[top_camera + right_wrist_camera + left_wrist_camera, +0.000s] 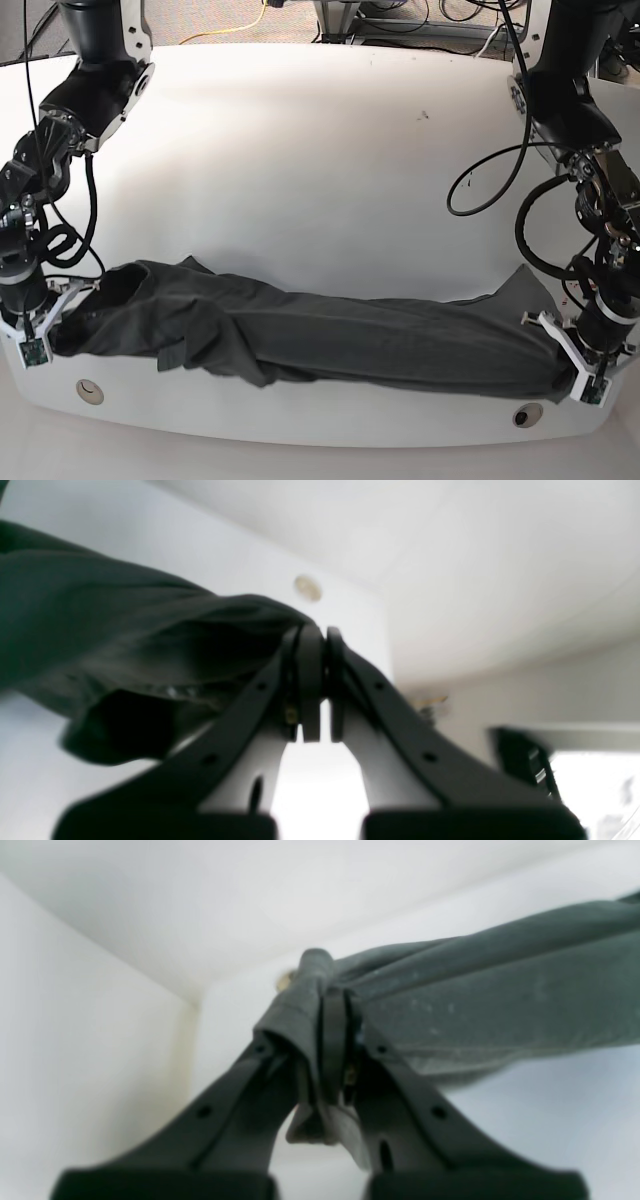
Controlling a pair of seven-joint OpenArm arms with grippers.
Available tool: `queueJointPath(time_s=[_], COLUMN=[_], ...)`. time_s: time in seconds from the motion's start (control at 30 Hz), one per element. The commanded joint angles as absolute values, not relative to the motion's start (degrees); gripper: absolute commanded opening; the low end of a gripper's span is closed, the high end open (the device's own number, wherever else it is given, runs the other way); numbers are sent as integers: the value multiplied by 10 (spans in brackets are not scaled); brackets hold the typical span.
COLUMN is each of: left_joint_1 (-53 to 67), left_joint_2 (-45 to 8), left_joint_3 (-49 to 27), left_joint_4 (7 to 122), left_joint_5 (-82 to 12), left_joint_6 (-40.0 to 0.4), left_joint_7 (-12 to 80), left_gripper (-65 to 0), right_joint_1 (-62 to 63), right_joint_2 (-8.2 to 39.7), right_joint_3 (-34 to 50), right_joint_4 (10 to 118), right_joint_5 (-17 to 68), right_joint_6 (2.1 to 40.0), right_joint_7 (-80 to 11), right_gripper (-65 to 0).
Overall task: Layout the t-shirt on the table in an organized manner, then fold the t-shirt properly
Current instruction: 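Lift the shirt with both grippers and stretch it apart, then lay the stretched shirt flat by moving both grippers back over the table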
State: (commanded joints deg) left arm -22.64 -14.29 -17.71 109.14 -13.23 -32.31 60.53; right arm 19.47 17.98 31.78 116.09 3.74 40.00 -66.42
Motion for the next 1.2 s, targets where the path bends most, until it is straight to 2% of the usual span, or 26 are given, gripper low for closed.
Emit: queueJointPath(time_s=[0.13, 0.43, 0.73, 0.87, 0.97, 1.1, 1.13, 1.17, 1.2], left_joint_1=[-124, 38, 130, 146, 160, 173, 174, 173, 174], left_joint_2=[-143, -145, -145, -146, -149, -175, -176, -180, -181], left_joint_3=[-198, -211, -211, -211, -211, -207, -207, -207, -207], left_joint_4=[1098, 1098, 1098, 1098, 1098, 1097, 1097, 1096, 1096], left_joint_5=[-186, -253, -258, -258, -257, -257, -257, -257, -257], left_joint_6=[-323, -323, -323, -323, -323, -323, -323, -323, -323], left_joint_7=[605, 605, 605, 605, 605, 605, 605, 605, 605], left_gripper=[-650, -650, -650, -646, -646, -635, -628, -594, -568], right_joint_1=[115, -32, -109, -128, -139, -152, -153, -157, -160], right_joint_2=[131, 70, 29, 24, 24, 24, 24, 25, 25], right_joint_3=[364, 391, 391, 390, 391, 391, 391, 391, 391], right_joint_4=[1161, 1161, 1159, 1159, 1159, 1159, 1159, 1159, 1159], right_joint_5=[44, 95, 106, 107, 105, 102, 103, 104, 105], right_joint_6=[400, 400, 400, 400, 400, 400, 400, 400, 400], right_joint_7=[-643, -604, -592, -592, -592, -592, -592, -592, -592], right_gripper=[-650, -650, -648, -633, -544, -330, -308, -246, -217])
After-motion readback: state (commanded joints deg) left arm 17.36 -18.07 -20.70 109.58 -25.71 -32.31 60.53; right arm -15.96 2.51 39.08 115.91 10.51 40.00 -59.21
